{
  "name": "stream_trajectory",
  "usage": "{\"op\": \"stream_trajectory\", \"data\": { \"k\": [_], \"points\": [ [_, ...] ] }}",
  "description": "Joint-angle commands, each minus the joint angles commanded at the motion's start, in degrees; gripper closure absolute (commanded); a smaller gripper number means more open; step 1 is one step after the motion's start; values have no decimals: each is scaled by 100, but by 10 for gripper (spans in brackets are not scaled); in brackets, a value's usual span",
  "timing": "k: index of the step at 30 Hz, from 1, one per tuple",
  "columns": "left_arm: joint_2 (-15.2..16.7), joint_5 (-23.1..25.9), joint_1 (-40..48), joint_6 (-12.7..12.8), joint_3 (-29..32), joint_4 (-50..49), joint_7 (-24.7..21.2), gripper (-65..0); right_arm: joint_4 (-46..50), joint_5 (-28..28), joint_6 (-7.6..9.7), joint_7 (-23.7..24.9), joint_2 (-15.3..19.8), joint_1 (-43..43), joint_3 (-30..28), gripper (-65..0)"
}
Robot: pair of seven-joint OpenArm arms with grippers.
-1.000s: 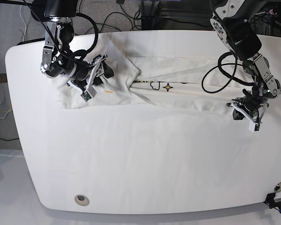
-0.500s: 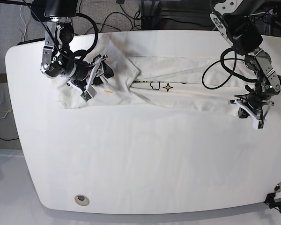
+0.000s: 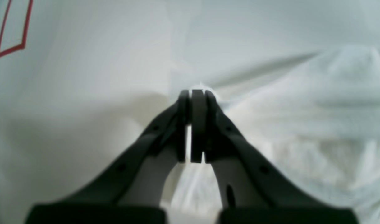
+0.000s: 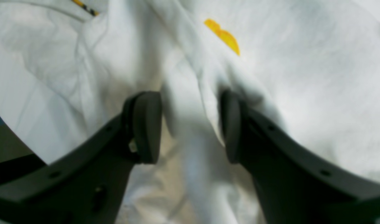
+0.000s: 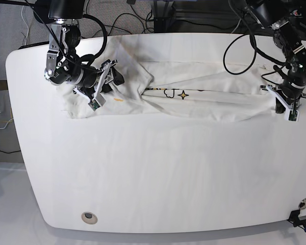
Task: Fold the T-shirt properly
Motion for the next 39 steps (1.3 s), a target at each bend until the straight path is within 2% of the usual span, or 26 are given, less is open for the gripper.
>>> {"op": "stream_trajectory", "data": {
  "k": [9,12,15,18,25,26,29,31,32,34,39],
  "points": [
    [-9,0,1116,0,-44,404,9,0,0,0,0,0,0,0,0,-297],
    [-237,-9,1284,0,-44,431,9,0,0,0,0,0,0,0,0,-297],
    [-290,-18,1231,0,-158,431,9,0,0,0,0,0,0,0,0,-297],
    [-281,-281,730,0,-431,396,9,0,0,0,0,0,0,0,-9,-297],
    [-299,-316,-62,0,-237,-229,9,0,0,0,0,0,0,0,-9,-297],
    [-299,-316,-149,0,-237,-316,9,-44,0,0,0,0,9,-9,-9,-297],
    [-273,-316,-457,0,-273,-730,9,-299,0,0,0,0,9,-18,-9,-297],
    [-273,-316,-598,0,-273,-958,9,-417,0,0,0,0,9,-18,-9,-297],
    [-273,-325,-651,0,-281,-1037,9,-456,0,0,0,0,9,-18,-9,-297],
    [-281,-343,-765,0,-273,-1275,9,-495,0,0,0,0,9,-18,-9,-297],
    [-290,-343,-1486,0,-273,-2259,9,-499,0,0,0,0,9,-18,-9,-297]
  ]
}}
